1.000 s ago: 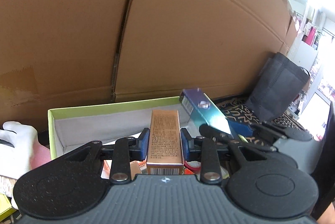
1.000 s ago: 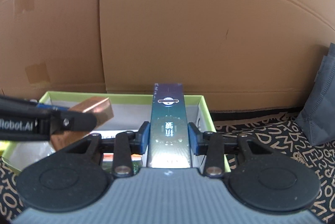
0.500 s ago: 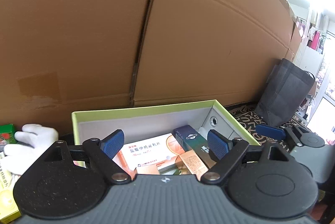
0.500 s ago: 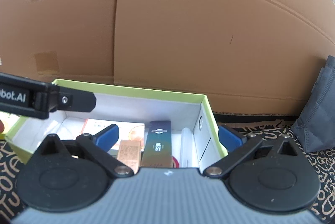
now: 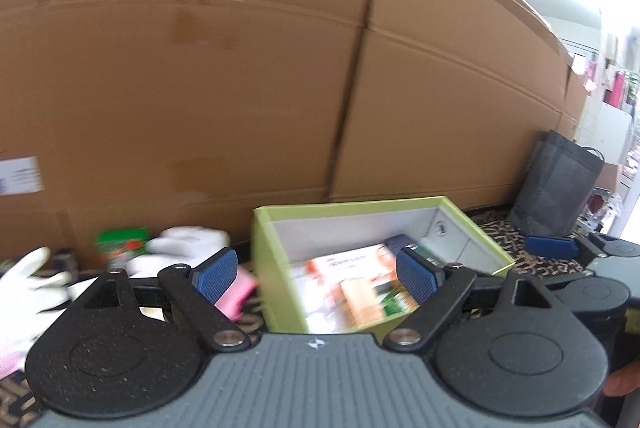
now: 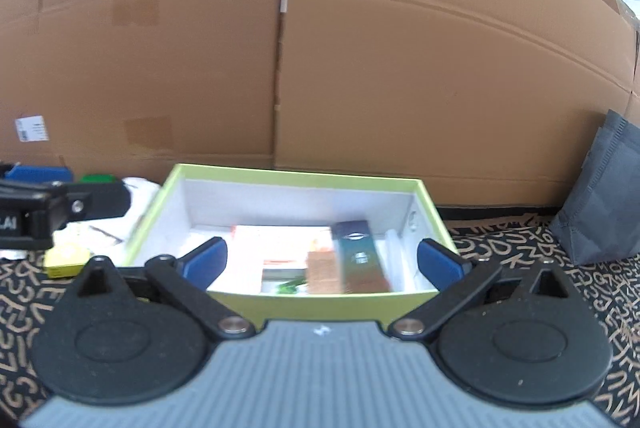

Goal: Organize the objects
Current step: 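Grasp a pink-cuffed white glove with the left tool while the right tool grasps the yellow medicine box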

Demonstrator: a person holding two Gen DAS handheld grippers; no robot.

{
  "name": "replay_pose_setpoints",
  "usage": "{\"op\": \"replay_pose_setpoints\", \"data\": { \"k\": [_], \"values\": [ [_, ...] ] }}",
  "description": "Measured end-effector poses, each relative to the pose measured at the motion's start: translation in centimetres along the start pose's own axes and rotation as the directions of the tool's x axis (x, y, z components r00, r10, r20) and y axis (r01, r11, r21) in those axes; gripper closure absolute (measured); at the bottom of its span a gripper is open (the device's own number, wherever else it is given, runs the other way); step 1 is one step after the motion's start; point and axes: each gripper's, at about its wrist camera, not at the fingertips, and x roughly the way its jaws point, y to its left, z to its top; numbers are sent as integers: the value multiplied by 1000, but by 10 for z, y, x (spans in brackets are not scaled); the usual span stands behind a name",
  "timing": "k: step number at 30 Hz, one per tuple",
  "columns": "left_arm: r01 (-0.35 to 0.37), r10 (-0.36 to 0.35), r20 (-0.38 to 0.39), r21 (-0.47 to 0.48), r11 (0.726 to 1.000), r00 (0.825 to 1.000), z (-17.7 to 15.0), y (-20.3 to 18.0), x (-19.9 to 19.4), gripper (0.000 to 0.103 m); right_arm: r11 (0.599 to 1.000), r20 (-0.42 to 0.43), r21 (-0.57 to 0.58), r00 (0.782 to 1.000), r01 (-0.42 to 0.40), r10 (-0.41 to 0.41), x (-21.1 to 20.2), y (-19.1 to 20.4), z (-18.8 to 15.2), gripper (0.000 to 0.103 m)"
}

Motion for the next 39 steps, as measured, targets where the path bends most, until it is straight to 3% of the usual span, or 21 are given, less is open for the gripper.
{"op": "replay_pose_setpoints", "data": {
  "k": [11, 15, 19, 28, 32, 35, 39],
  "values": [
    [-204, 204, -5, -33, 978, 979, -42, 65, -73, 13, 990, -5, 33, 990, -139, 139, -32, 70, -12, 0],
    [-251, 249, -39, -68, 966, 968, -59, 90, -89, 13, 979, -25, 44, 980, -198, 200, -37, 97, -21, 0],
    [-291, 285, -74, -86, 953, 956, -75, 117, -101, 13, 956, -54, 70, 956, -285, 289, -33, 124, -33, 0],
    [-356, 340, -130, -136, 924, 931, -91, 175, -98, 13, 911, -118, -18, 906, -411, 406, -12, 189, -61, 0],
    [-365, 347, -129, -167, 916, 929, -90, 199, -91, 13, 894, -125, -51, 891, -444, 435, 2, 204, -62, 0],
    [-368, 350, -125, -173, 914, 928, -86, 218, -81, 13, 875, -139, -32, 869, -484, 476, 18, 208, -59, 0],
    [-363, 335, -163, -192, 912, 928, -81, 243, -56, 13, 875, -149, -19, 867, -484, 477, 45, 216, -55, 6]
  ]
}}
